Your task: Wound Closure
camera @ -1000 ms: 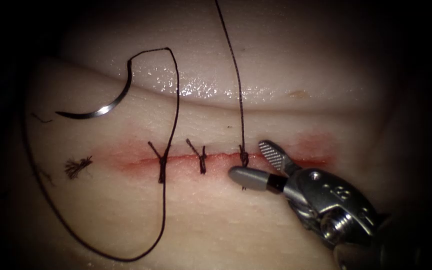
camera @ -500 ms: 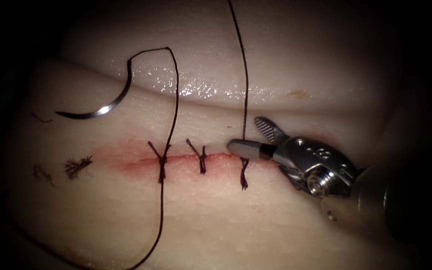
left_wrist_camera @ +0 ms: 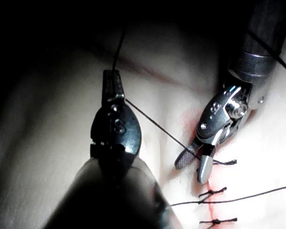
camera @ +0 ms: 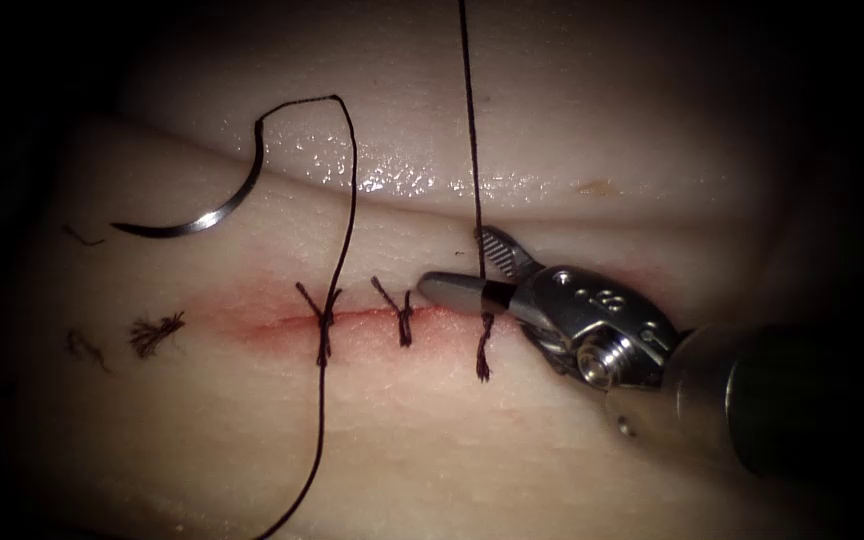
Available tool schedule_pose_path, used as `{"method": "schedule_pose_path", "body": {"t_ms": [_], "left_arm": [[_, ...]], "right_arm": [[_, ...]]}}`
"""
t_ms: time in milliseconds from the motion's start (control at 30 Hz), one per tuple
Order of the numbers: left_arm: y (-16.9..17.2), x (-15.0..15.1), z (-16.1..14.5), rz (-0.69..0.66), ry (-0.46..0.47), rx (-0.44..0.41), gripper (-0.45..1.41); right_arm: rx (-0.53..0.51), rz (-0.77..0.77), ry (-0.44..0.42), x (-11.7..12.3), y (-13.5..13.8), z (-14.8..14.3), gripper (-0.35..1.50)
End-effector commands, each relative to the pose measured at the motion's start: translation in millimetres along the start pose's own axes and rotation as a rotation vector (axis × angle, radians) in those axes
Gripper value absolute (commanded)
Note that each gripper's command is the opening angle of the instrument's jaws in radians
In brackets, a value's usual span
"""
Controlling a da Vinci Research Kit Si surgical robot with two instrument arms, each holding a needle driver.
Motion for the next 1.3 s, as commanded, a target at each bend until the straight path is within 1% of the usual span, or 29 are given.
{"method": "schedule_pose_path", "body": {"t_ms": [33, 100, 200, 467, 600, 633, 667, 700, 733, 767, 800, 1000, 1100, 1133, 1167, 1200, 1233, 1267, 1300], "left_arm": [[-0.1, -0.4, 0.7, 0.0, 0.0, 0.0, -0.45], [0.0, -0.4, 0.6, 0.001, 0.001, -0.001, -0.45], [0.1, -0.3, 0.6, 0.001, -0.002, -0.001, -0.45], [0.3, -0.2, 0.6, 0.002, 0.004, -0.004, -0.45], [0.4, -0.1, 0.6, 0.002, 0.007, -0.005, -0.45], [0.4, -0.1, 0.6, 0.002, 0.009, -0.007, -0.45], [0.4, -0.1, 0.6, 0.002, 0.012, -0.009, -0.45], [0.4, -0.1, 0.6, 0.002, 0.012, -0.009, -0.45], [0.4, 0.0, 0.6, 0.002, 0.012, -0.009, -0.45], [0.5, 0.0, 0.5, 0.003, 0.013, -0.009, -0.45], [0.6, 0.1, 0.5, 0.003, 0.016, -0.012, -0.45], [0.7, 0.2, 0.2, 0.003, 0.02, -0.014, -0.45], [1.0, 0.1, -0.6, 0.006, 0.029, -0.017, -0.45], [1.1, 0.0, -1.1, 0.008, 0.035, -0.021, -0.45], [1.3, -0.1, -1.5, 0.01, 0.032, -0.023, -0.45], [1.6, -0.2, -2.0, 0.013, 0.03, -0.024, -0.45], [2.5, -0.5, -3.4, 0.023, 0.018, -0.025, -0.45], [2.5, -0.5, -3.4, 0.023, 0.018, -0.025, -0.45], [3.0, -0.7, -4.2, 0.028, 0.012, -0.026, -0.45]], "right_arm": [[0.011, -0.029, 0.004, -0.2, -0.5, 1.4, 1.43], [0.027, -0.044, 0.006, 0.0, -0.7, 1.8, 1.45], [0.024, -0.072, 0.011, 0.7, -0.9, 2.3, 1.45], [0.033, -0.071, 0.013, 1.6, -1.0, 3.0, 1.43], [0.032, -0.07, 0.019, 1.7, -1.5, 3.7, 1.37], [0.032, -0.07, 0.02, 1.7, -1.6, 3.8, 1.33], [0.035, -0.071, 0.023, 1.6, -1.7, 3.9, 1.25], [0.035, -0.071, 0.023, 1.6, -1.7, 3.9, 1.25], [0.036, -0.072, 0.02, 1.6, -1.8, 3.8, 1.06], [0.042, -0.074, 0.02, 1.4, -1.9, 3.4, -0.08], [0.001, -0.072, 0.023, 1.5, -1.9, 3.2, -0.35], [-0.011, -0.07, 0.028, 1.6, -1.7, 2.5, -0.35], [0.008, -0.065, 0.08, 1.9, -0.5, 0.5, -0.35], [0.017, -0.061, 0.095, 2.2, 0.0, -0.5, -0.11], [0.025, -0.058, 0.107, 2.5, 0.3, -1.3, 0.37], [0.037, -0.053, 0.123, 2.8, 0.7, -2.2, 0.76], [0.057, -0.041, 0.162, 3.5, 1.5, -4.5, 1.08], [0.057, -0.041, 0.162, 3.5, 1.5, -4.5, 1.08], [0.059, -0.035, 0.178, 3.8, 1.7, -5.6, 1.11]]}}
